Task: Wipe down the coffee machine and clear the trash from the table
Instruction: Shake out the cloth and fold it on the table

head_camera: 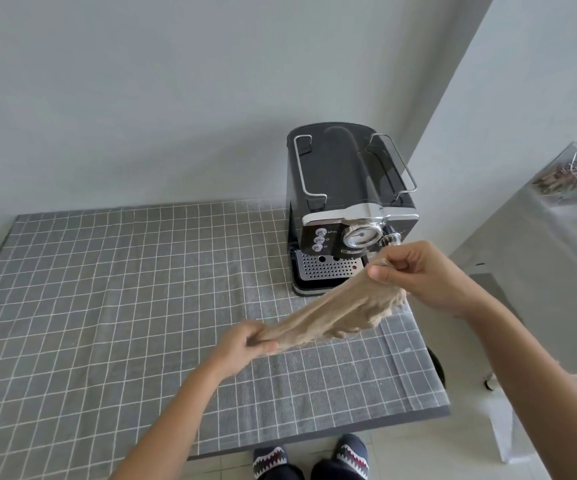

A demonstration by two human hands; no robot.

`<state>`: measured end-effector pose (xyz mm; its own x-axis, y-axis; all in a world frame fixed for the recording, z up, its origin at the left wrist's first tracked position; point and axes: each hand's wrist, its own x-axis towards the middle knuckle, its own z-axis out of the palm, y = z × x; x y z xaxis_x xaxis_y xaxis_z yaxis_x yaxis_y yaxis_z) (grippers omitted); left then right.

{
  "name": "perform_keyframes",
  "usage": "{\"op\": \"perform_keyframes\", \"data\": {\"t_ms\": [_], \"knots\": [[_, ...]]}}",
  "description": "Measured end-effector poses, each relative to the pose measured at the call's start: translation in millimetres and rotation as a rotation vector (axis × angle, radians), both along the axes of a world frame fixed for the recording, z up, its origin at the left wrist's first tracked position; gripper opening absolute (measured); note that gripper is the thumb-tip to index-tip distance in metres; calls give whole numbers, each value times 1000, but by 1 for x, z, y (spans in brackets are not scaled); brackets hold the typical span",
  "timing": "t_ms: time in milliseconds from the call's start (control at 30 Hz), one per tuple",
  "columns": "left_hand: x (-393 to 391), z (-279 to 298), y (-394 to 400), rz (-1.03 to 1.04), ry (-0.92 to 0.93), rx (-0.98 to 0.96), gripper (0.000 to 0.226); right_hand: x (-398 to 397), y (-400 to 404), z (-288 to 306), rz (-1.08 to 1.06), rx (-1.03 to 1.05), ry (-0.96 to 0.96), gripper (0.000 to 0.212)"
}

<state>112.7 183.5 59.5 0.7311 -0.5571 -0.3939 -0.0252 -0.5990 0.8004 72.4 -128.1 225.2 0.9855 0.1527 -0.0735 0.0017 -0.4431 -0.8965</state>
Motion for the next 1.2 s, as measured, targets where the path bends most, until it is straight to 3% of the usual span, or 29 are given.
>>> {"op": "perform_keyframes", "data": {"t_ms": [133,233,333,500,633,767,867,1000,1200], "knots": [[-3,6,30,154,-68,-97,10,-22,-22,-31,-153,-106,88,41],[-3,16,53,204,30,-168,12,-36,-23,-55,-263,-123,191,25],[2,25,60,261,133,-221,12,-33,-15,-82,-353,-267,228,26],[16,-5,53,287,187,-36,18,-10,0,-156,-420,-402,373,23],[14,-44,31,228,-93,354,45,-25,6,-201,-507,-533,563,33],[13,-46,-30,166,-390,261,40,-63,19,-219,-658,-578,647,50],[14,-47,-95,-54,-410,150,39,-82,27,-228,-643,-631,687,68],[13,-64,-168,-248,-381,124,40,-82,26,-228,-681,-624,703,51],[12,-82,-205,-243,-438,219,27,-88,36,-228,-691,-507,672,24]]}}
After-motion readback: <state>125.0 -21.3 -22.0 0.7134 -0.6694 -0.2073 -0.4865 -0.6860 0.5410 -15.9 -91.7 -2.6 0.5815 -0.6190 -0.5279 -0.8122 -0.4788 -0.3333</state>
